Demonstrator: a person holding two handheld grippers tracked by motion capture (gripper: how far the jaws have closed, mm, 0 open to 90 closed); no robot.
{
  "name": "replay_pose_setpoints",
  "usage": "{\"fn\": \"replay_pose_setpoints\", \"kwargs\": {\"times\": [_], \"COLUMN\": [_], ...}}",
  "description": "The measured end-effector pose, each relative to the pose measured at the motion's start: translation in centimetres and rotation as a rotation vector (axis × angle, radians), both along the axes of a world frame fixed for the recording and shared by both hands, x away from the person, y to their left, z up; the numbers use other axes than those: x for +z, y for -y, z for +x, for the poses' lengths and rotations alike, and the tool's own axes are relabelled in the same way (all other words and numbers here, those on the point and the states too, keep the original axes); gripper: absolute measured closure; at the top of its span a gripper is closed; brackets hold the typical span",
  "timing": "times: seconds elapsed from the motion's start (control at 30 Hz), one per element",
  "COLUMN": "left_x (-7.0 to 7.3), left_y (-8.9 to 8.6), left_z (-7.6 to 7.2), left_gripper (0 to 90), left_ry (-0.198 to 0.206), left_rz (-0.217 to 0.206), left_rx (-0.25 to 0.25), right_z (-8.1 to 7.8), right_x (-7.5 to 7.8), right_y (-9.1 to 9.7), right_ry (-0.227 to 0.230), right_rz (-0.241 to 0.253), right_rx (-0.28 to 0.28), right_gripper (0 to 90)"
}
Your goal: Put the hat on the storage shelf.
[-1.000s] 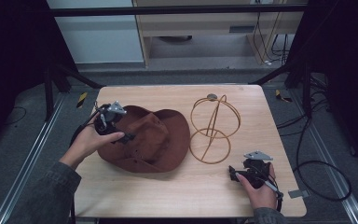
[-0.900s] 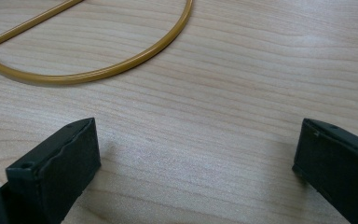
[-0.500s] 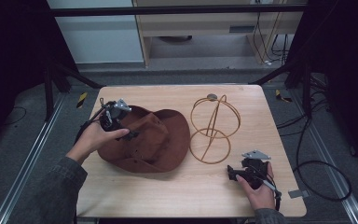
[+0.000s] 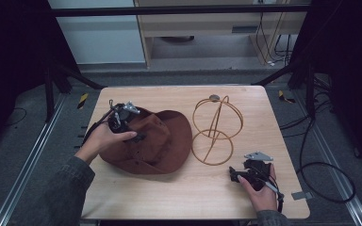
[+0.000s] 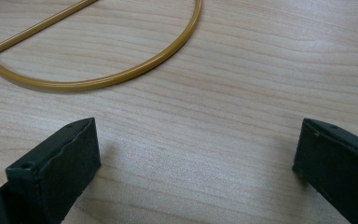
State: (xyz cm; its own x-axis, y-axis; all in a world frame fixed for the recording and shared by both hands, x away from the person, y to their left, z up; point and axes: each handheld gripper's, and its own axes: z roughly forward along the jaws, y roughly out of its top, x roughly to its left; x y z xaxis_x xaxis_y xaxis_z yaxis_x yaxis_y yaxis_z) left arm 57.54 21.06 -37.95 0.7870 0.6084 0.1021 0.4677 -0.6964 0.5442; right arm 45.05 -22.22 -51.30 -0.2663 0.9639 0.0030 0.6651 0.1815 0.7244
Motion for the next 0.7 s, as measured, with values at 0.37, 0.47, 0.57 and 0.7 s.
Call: {"fn": "replay_pose_setpoints", "kwargs": {"times": [0.37,0.47,0.57,0.7], "left_x": [-1.3,-1.6,-1.7,-1.8], "left_y": [1.4,1.6,1.6,1.8], "left_z": [0.3,0.4,0.5,0.6], "left_gripper": [10.5,11.6,12.5,17.7], "left_ry": [-0.011,-0.018,-0.022,-0.022], "left_rz": [0.042,0.051,0.044,0.039], "left_rx": [-0.012,-0.014,-0.007,0.0], "right_z": [-0.2,-0.2,-0.2,-0.2], "right_x": [0.0,0.0,0.0,0.0], "right_y": [0.1,0.1,0.1,0.1], "right_ry": [0.0,0.0,0.0,0.0], "right_rz": [0.0,0.0,0.0,0.0], "right_rx": [0.013,0.013,0.013,0.013], "right_gripper": [0.4,0.4,0.4,0.4]}}
